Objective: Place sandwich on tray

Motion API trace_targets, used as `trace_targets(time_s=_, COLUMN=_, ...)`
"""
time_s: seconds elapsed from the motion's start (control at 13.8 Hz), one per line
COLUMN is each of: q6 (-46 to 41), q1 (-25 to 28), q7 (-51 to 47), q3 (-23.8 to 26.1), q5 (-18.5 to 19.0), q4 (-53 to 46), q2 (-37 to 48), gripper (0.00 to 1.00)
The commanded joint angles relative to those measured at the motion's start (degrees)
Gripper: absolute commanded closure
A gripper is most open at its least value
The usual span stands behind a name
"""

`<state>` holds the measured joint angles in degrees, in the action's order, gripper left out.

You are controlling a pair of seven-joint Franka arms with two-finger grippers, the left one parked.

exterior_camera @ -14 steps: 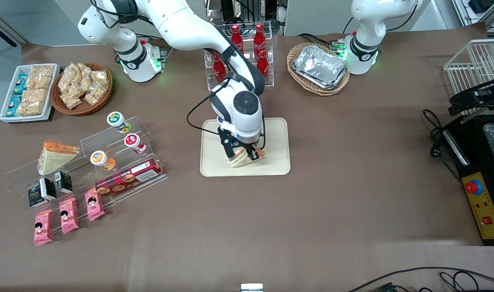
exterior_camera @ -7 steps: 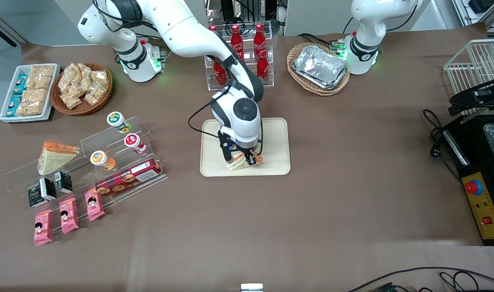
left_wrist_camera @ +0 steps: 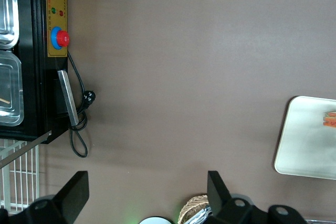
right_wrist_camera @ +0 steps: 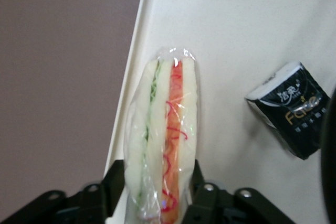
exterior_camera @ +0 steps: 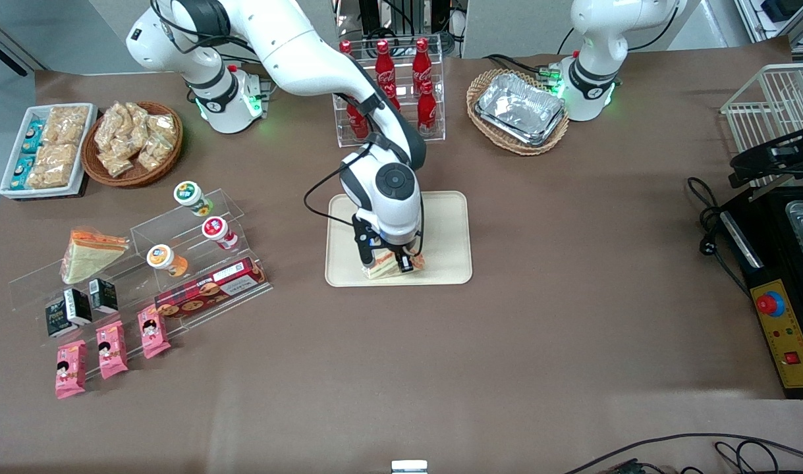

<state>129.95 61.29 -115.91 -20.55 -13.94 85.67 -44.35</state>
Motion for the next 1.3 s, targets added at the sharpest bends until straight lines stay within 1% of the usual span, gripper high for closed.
trace_targets(time_s=0.0, q6=0.65, q1=-1.17, q7=0.5, q3=-0.11, q5=-0.82, q4=-1.21, q2=-0.22, gripper=0.0)
trace_targets(time_s=0.29, q6=-0.22, q1=-1.79, q7=2.69, q3=0.07, q5=-0.91, q4=-1.3, q2=1.89, gripper=0.0)
trace_targets(time_s=0.51, q6=-4.78, q1=-1.87, q7=8.4, q3=-0.02, q5=-4.33, q4=-1.3, q2=4.78, gripper=0.0)
trace_targets(time_s=0.65, q6=-9.95, q1=-3.18, q7=13.49, q3=-0.11, q5=-6.97, q4=-1.3, q2=8.99, gripper=0.0)
trace_targets(time_s=0.72, q6=-13.03, q1=-3.8, q7=15.6, q3=-0.11, q5=-7.5, q4=-1.47, q2=11.1, gripper=0.0)
trace_targets(time_s=0.94, q6=-21.9, q1=-5.74, q7=21.66, q3=-0.72, q5=-6.81, q4=-3.49, q2=15.95, gripper=0.0)
trace_targets(time_s=1.09, q6=-28.49, q1=-9.58, q7=29.47, q3=-0.72, q5=-6.71, q4=-6.12, q2=17.96, gripper=0.0)
trace_targets(time_s=1.23, q6=-33.16, q1=-13.63, q7=40.35, q3=-0.55, q5=-6.28, q4=-6.84, q2=22.35, gripper=0.0)
